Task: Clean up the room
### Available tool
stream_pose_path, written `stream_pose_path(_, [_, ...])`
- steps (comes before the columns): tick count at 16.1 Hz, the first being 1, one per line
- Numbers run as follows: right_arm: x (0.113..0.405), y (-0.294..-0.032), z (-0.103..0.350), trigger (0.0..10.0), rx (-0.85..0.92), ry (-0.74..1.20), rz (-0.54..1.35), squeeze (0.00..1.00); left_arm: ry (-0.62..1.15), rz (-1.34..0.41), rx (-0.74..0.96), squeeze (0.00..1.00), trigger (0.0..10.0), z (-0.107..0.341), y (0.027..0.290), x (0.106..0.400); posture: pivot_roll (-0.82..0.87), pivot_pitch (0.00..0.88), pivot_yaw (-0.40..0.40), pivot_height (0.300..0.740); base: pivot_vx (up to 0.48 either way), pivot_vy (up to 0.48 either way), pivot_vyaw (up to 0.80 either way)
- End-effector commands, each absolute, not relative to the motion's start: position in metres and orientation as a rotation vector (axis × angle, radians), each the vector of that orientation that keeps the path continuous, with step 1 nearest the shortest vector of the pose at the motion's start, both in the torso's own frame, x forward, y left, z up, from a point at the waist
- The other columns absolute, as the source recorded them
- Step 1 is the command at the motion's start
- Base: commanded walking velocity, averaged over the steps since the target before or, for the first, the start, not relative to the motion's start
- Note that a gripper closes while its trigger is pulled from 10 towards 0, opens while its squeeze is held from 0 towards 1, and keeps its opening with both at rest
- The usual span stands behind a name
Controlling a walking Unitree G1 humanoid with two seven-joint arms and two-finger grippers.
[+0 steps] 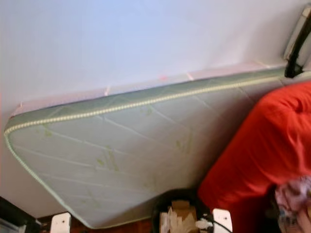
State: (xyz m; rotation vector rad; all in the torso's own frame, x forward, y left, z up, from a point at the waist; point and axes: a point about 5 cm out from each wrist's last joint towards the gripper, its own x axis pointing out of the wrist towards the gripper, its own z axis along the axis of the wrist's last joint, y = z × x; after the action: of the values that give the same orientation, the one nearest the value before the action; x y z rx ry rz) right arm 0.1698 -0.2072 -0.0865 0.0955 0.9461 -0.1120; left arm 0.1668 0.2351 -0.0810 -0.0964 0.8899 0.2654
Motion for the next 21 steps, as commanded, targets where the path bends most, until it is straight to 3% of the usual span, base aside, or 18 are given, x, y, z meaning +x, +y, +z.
stream_pose_path(1, [0.179, -0.195, -0.084, 10.0, 0.117, 0.911, -0.07, 0.0, 0.898, 0.285, -0.083, 0.0, 10.0, -0.081, 0.243, 0.161, -0.02, 0.0, 0.013, 0.74, 0.0, 0.0, 0.0])
stream_pose_path(7, [0.183, -0.191, -0.08, 10.0, 0.153, 0.849, -0.013, 0.0, 0.845, 0.299, -0.099, 0.0, 10.0, -0.078, 0.251, 0.159, -0.03, 0.0, 0.027, 0.74, 0.0, 0.0, 0.0])
stream_pose_path(12, [0.182, -0.192, -0.079, 10.0, 0.187, 0.801, -0.001, 0.0, 0.676, 0.241, -0.11, 0.0, 10.0, -0.058, 0.236, 0.203, 0.01, 0.021, 0.038, 0.74, 0.0, 0.0, 0.0])
stream_pose_path(15, [0.184, -0.194, -0.077, 10.0, 0.174, 0.767, -0.009, 0.0, 0.57, 0.216, -0.112, 0.0, 10.0, -0.047, 0.233, 0.218, 0.06, 0.091, 0.032, 0.74, 0.0, 0.0, 0.0])
stream_pose_path(16, [0.19, -0.193, -0.073, 10.0, 0.172, 0.74, -0.014, 0.0, 0.532, 0.212, -0.111, 0.0, 10.0, -0.043, 0.233, 0.221, 0.06, 0.103, 0.027, 0.74, 0.0, 0.0, 0.0])
stream_pose_path(17, [0.269, -0.157, -0.027, 10.0, 0.161, 0.553, 0.029, 0.0, 0.367, 0.193, -0.094, 0.0, 10.0, -0.023, 0.228, 0.237, 0.09, 0.133, 0.014, 0.74, 0.0, 0.0, 0.0])
stream_pose_path(21, [0.287, -0.155, -0.011, 10.0, 0.12, 0.511, 0.077, 0.0, 0.242, 0.152, -0.078, 0.0, 10.0, -0.009, 0.206, 0.241, 0.11, 0.189, 0.002, 0.74, 0.0, 0.0, 0.0])
